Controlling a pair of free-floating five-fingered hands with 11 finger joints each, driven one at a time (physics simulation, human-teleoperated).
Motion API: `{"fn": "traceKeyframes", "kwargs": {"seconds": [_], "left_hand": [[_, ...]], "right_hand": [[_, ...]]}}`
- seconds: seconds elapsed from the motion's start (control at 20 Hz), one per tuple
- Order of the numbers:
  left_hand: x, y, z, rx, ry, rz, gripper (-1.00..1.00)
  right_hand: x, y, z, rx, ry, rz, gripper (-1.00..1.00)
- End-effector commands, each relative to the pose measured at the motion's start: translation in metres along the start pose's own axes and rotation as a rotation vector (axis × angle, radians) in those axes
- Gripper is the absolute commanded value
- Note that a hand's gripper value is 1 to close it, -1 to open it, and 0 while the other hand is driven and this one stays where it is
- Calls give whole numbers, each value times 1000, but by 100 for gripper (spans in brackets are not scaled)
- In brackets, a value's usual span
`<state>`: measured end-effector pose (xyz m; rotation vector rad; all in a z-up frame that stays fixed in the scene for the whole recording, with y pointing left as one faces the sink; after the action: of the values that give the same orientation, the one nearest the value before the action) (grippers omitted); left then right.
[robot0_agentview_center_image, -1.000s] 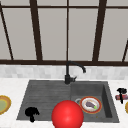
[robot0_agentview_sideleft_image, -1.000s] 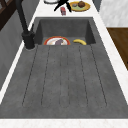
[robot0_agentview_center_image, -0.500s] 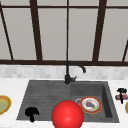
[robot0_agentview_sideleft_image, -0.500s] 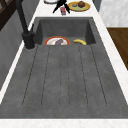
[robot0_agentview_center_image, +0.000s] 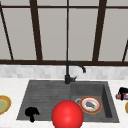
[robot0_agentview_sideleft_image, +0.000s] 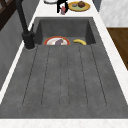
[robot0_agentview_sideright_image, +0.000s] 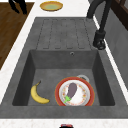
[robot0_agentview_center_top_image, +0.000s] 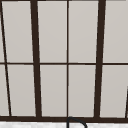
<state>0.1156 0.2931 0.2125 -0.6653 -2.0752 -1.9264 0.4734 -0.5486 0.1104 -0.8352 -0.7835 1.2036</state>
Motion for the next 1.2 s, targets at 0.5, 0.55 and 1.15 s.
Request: {"fn": "traceKeyframes", "kwargs": {"seconds": [0.5,0.55,1.15], "left_hand": [[0,0,0,0,0,0,0],[0,0,0,0,0,0,0],[0,0,0,0,0,0,0]], "right_hand": [[40,-39,44,-49,60,-31,100],[45,-43,48,-50,66,-27,100],[128,-66,76,-24,60,14,100]]}}
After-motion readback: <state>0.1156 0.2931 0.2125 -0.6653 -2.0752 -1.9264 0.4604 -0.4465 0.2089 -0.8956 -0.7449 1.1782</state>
